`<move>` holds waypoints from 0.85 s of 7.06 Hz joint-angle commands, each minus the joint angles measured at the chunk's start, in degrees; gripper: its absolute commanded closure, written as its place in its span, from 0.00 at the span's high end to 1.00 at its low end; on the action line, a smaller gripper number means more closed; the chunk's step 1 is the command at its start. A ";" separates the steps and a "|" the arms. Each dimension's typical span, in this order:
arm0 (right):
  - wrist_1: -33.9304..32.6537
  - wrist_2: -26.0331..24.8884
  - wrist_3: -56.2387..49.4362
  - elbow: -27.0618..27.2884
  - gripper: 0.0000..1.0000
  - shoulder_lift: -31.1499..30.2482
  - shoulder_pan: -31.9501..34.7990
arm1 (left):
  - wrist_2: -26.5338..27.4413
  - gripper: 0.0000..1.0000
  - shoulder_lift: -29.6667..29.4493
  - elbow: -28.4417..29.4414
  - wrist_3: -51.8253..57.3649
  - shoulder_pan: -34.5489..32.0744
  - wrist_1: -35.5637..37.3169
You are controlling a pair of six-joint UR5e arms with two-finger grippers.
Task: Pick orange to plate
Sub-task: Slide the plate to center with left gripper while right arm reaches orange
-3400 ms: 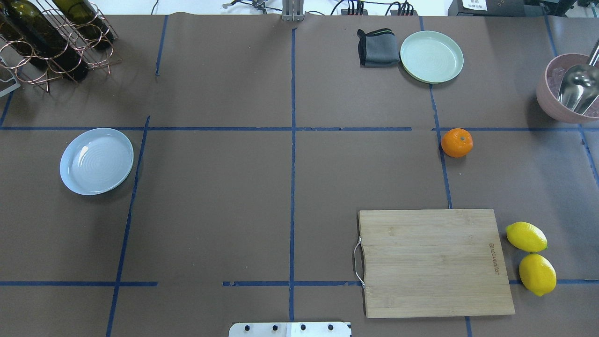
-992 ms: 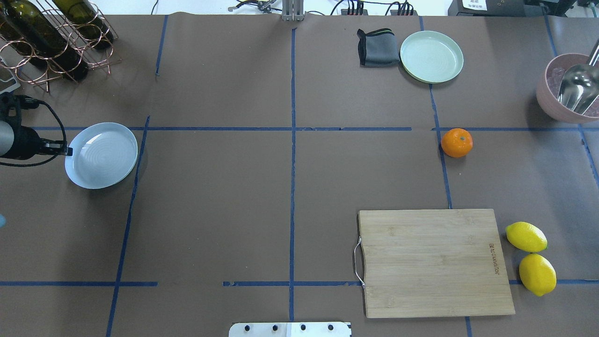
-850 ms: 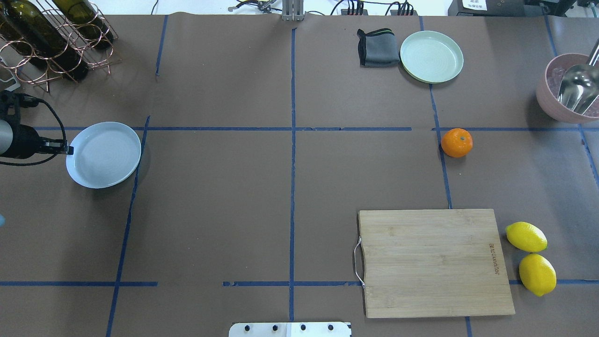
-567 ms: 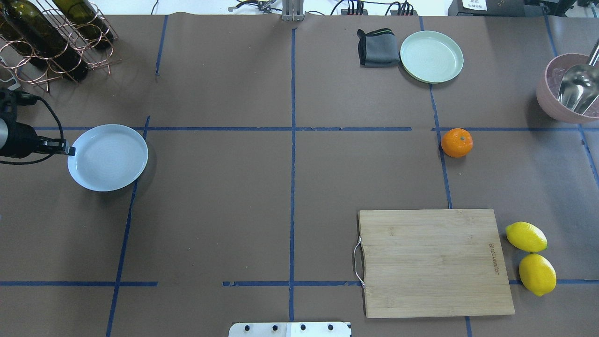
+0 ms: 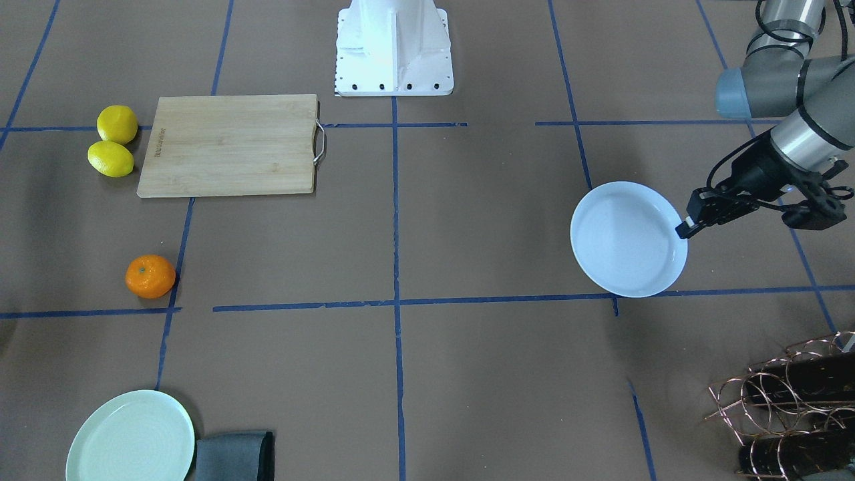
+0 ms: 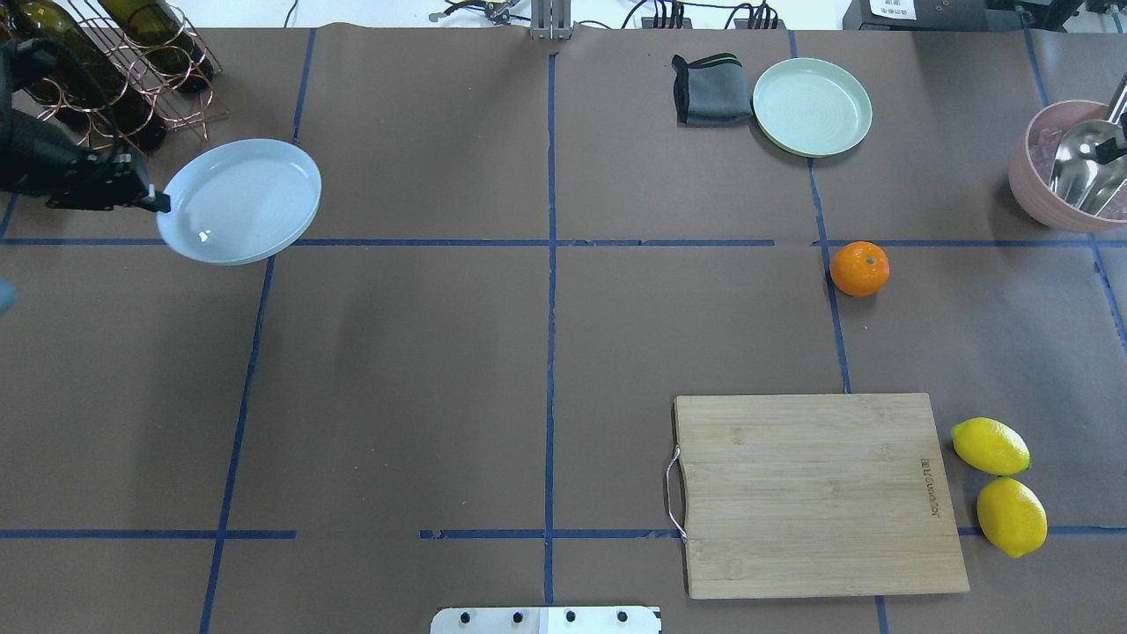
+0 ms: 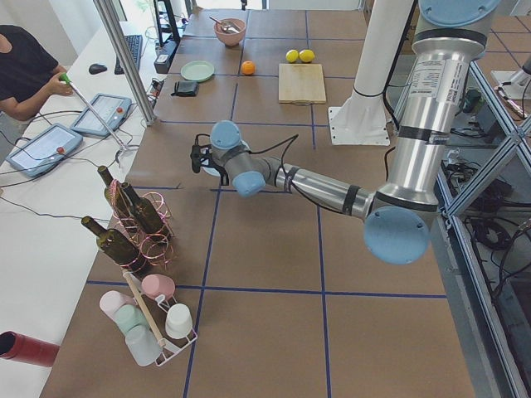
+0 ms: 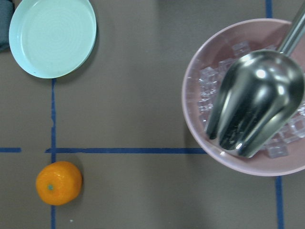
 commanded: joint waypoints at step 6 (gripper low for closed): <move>13.03 -10.72 29.07 3.04 1.00 4.71 -18.57 | 29.73 0.00 -19.71 9.19 -32.04 28.72 1.00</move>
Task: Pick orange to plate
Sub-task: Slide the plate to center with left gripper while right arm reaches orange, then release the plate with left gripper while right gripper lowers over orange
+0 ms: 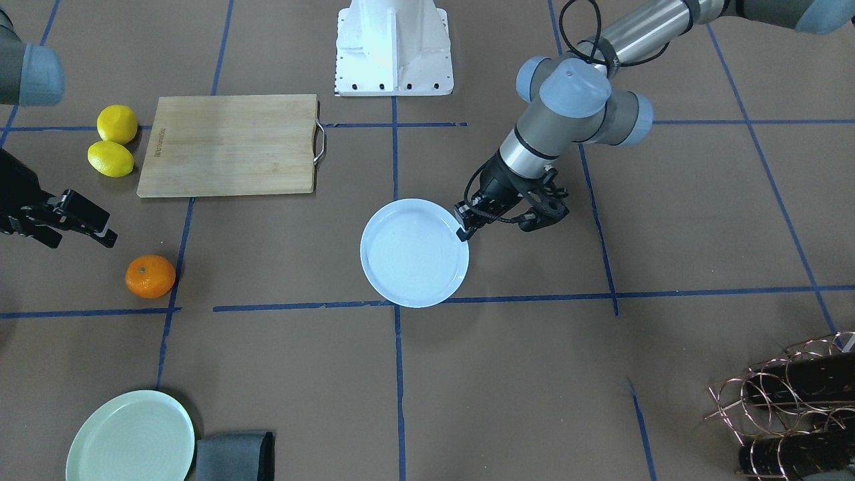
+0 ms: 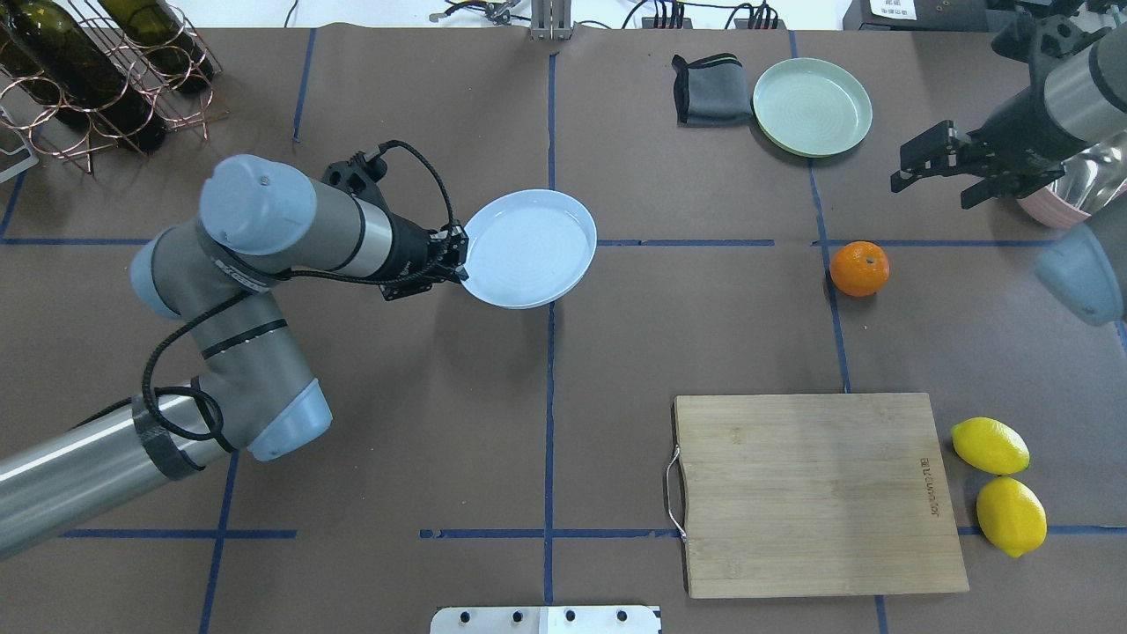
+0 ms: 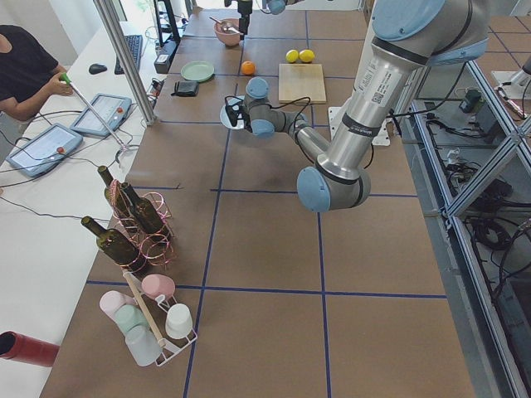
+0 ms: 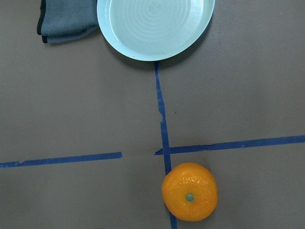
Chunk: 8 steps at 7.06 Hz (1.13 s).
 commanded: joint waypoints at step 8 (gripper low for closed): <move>0.65 -10.53 0.67 -8.24 1.00 3.85 -8.85 | -3.36 1.00 1.21 -6.89 7.66 -4.72 5.85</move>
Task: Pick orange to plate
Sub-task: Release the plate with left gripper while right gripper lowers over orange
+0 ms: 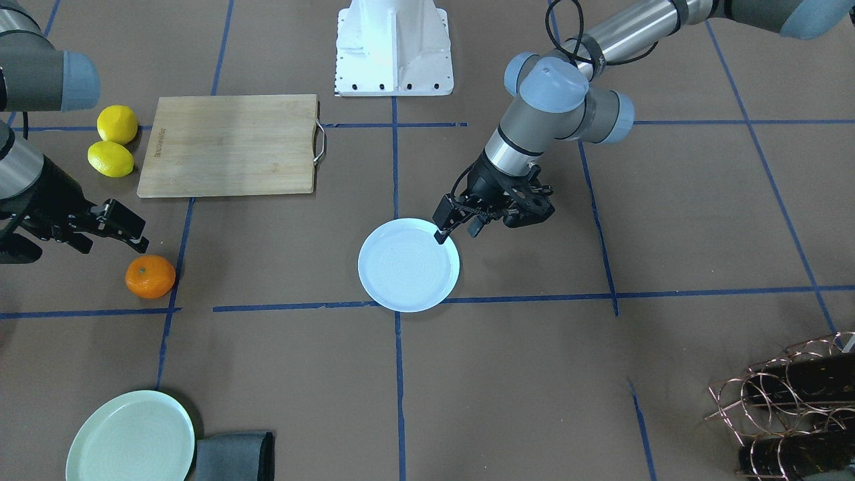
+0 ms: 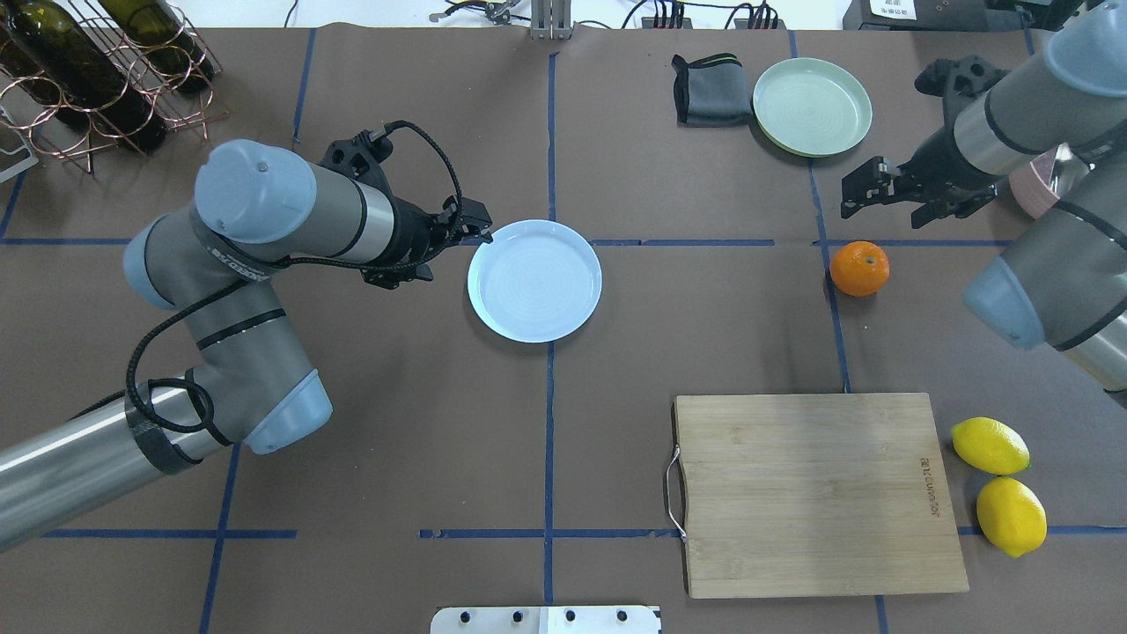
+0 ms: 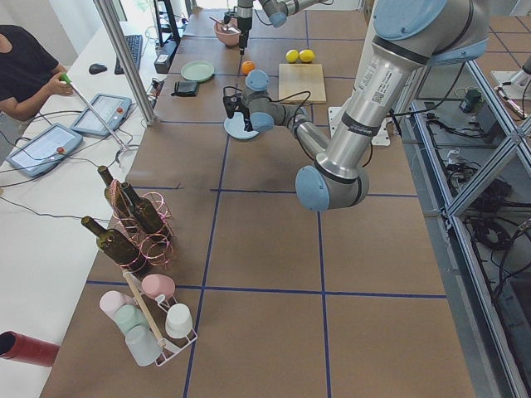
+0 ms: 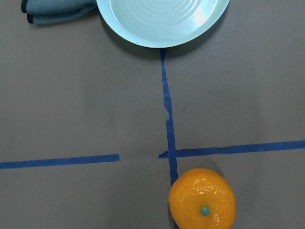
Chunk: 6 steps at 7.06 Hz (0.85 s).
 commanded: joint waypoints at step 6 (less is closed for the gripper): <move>0.21 -5.37 -1.34 -6.56 1.00 0.86 -4.46 | -1.41 1.00 0.87 -1.54 1.88 -1.88 1.33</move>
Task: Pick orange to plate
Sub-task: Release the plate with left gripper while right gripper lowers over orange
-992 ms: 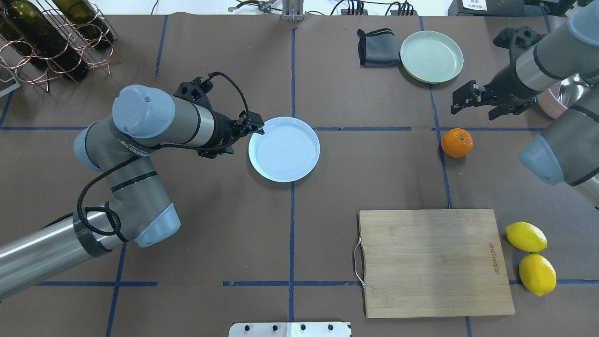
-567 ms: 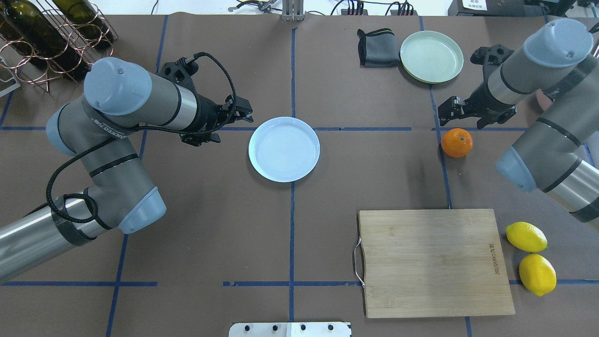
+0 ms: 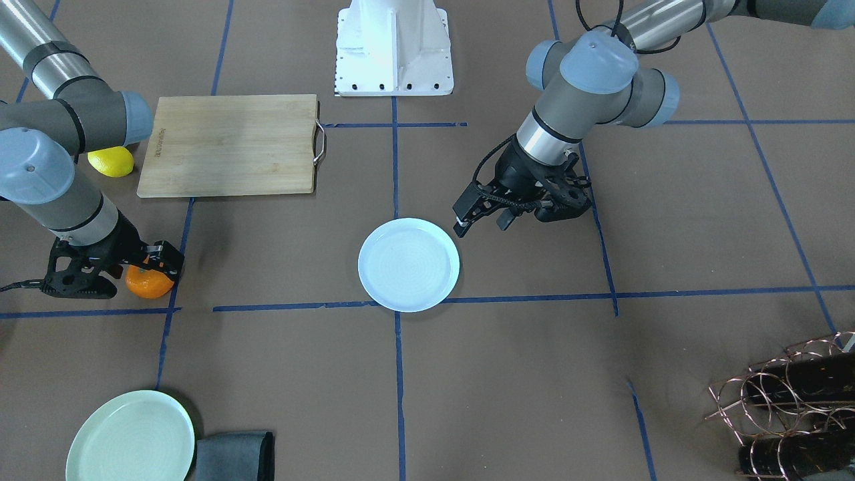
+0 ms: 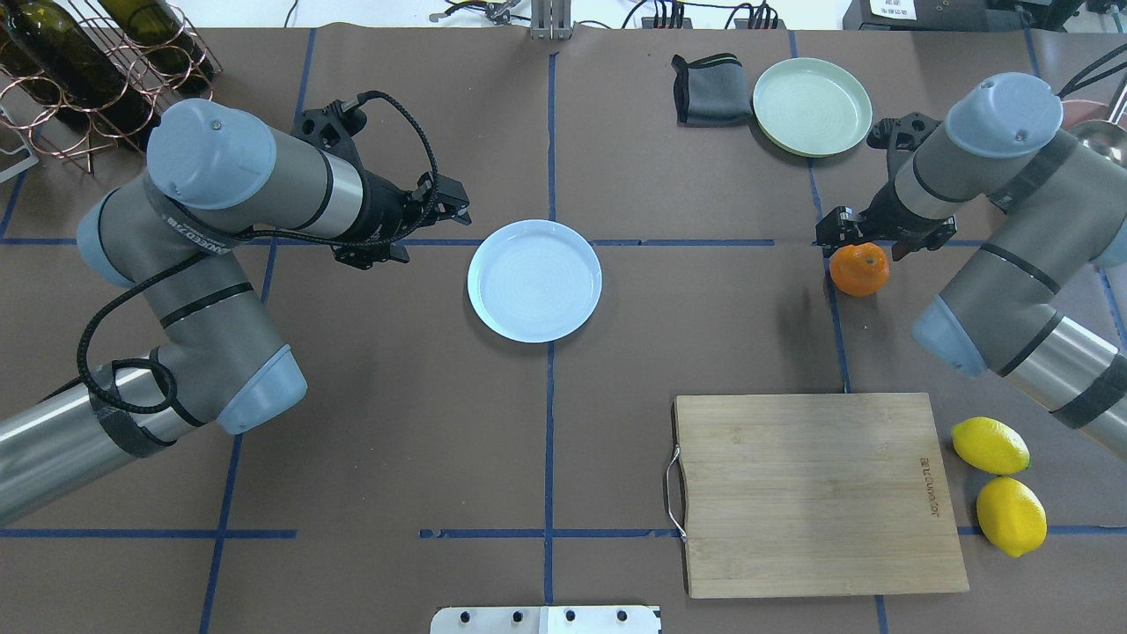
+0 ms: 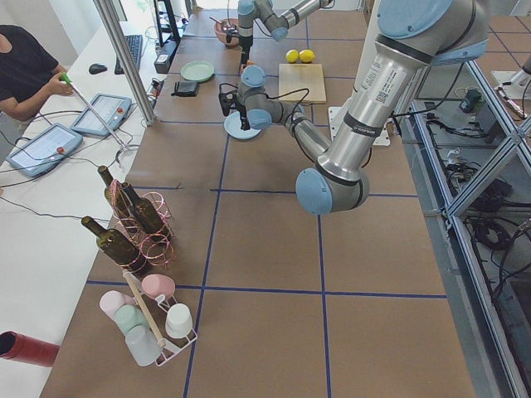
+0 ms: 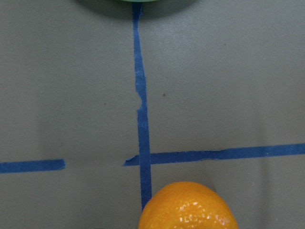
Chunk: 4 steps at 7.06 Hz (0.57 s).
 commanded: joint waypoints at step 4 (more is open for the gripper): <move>0.10 -0.30 -0.19 -2.98 1.00 0.44 -1.45 | -0.03 1.00 0.09 -0.40 0.01 -0.16 0.06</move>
